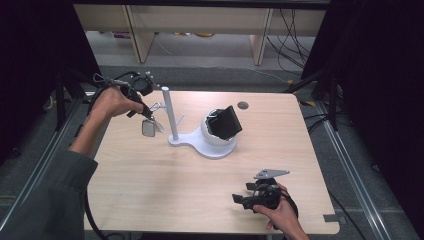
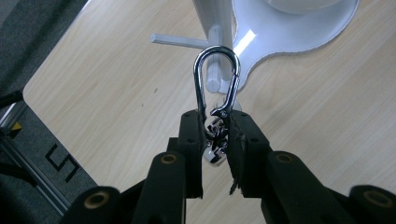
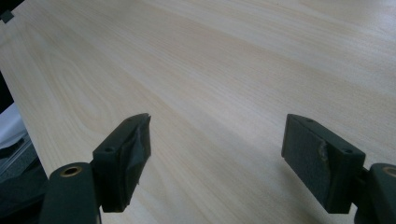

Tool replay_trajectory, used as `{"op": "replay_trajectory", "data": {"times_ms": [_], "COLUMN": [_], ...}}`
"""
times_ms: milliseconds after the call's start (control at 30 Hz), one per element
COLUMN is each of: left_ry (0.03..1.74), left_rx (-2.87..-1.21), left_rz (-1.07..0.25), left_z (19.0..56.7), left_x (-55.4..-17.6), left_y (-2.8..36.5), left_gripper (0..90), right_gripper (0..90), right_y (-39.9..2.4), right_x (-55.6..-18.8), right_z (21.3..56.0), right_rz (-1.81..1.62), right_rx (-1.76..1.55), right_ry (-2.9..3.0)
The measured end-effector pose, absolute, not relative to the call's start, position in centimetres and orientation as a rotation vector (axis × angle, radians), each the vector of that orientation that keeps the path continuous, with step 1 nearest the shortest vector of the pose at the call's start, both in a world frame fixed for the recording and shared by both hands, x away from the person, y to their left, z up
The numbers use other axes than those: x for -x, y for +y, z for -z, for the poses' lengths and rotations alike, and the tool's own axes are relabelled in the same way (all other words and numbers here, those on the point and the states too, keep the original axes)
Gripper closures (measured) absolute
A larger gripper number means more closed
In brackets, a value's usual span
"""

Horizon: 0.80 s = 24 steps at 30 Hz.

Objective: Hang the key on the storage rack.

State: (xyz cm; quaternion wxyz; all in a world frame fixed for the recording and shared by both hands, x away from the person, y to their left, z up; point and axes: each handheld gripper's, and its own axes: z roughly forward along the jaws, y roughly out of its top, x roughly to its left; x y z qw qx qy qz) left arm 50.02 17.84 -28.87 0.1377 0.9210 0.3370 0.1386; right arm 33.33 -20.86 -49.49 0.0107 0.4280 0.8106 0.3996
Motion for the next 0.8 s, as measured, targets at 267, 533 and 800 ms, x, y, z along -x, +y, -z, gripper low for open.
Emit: {"op": "replay_trajectory", "data": {"times_ms": [267, 533, 800], "left_ry": [0.972, 0.985, 0.992], "left_rx": [-2.663, -2.638, -2.615], "left_rz": [-0.409, -0.413, -0.420], "left_z": [29.9, 31.0, 31.1], "left_x": [-50.6, -50.9, -50.9], "left_y": [17.7, 17.4, 17.5], "left_gripper": [75.3, 75.0, 74.5], "right_gripper": [25.0, 24.9, 24.9], "right_y": [-20.8, -20.8, -20.9], "right_x": [-33.3, -33.2, -33.3], "right_z": [49.5, 49.4, 49.4], "right_rz": [-1.245, -1.239, -1.243], "right_rx": [-1.328, -1.360, -1.332], "right_ry": [2.523, 2.520, 2.527]}}
